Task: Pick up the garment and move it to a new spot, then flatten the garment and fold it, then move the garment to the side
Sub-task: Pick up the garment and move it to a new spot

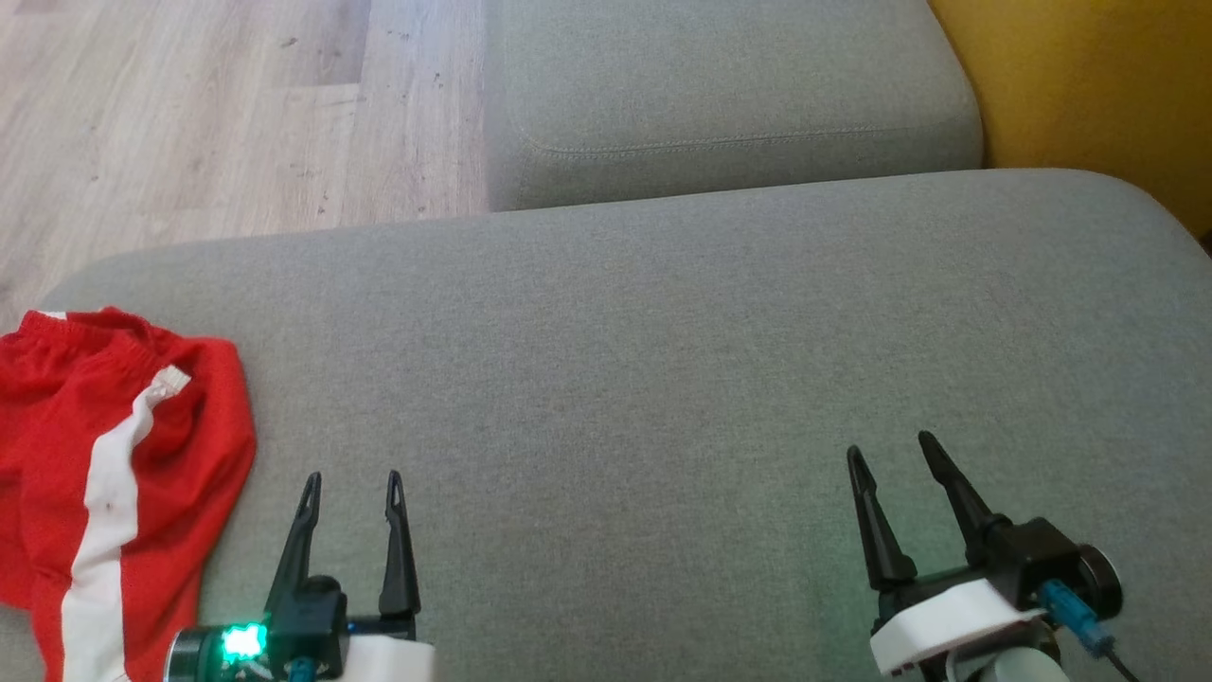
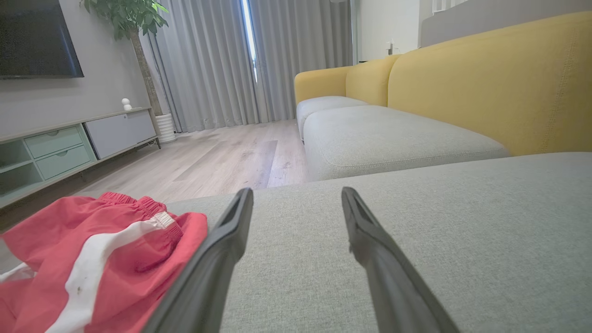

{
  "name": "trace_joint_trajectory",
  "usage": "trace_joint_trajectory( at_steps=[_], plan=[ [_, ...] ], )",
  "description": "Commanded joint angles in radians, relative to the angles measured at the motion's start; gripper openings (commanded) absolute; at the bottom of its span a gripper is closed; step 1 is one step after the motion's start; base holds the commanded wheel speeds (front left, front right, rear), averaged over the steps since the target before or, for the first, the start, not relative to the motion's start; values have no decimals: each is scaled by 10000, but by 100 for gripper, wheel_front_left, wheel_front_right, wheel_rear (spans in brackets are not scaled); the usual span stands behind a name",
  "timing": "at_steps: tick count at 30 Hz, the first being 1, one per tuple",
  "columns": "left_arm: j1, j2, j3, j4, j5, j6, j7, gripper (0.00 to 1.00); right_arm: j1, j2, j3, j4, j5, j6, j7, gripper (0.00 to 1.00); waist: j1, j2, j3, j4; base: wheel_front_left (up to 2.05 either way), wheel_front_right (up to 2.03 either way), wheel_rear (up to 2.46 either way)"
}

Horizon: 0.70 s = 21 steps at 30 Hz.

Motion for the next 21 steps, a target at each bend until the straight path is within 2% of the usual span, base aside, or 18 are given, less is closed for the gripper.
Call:
trace_joint_trajectory(
  at_steps=[1,12,21],
  plan=[
    [-301,43,367,-231,92,14,-95,100,-208,-99,247,-235,-98,-7,-134,100,0,0,-10,5,0,0,0],
    [-281,-1,442,-152,223,-129,-95,100,-170,-99,32,8,-165,-7,-134,100,0,0,-48,90,0,0,0],
    [-464,26,232,22,448,-125,-95,100,-172,-99,-63,50,-260,-7,-134,100,0,0,77,450,0,0,0]
  ],
)
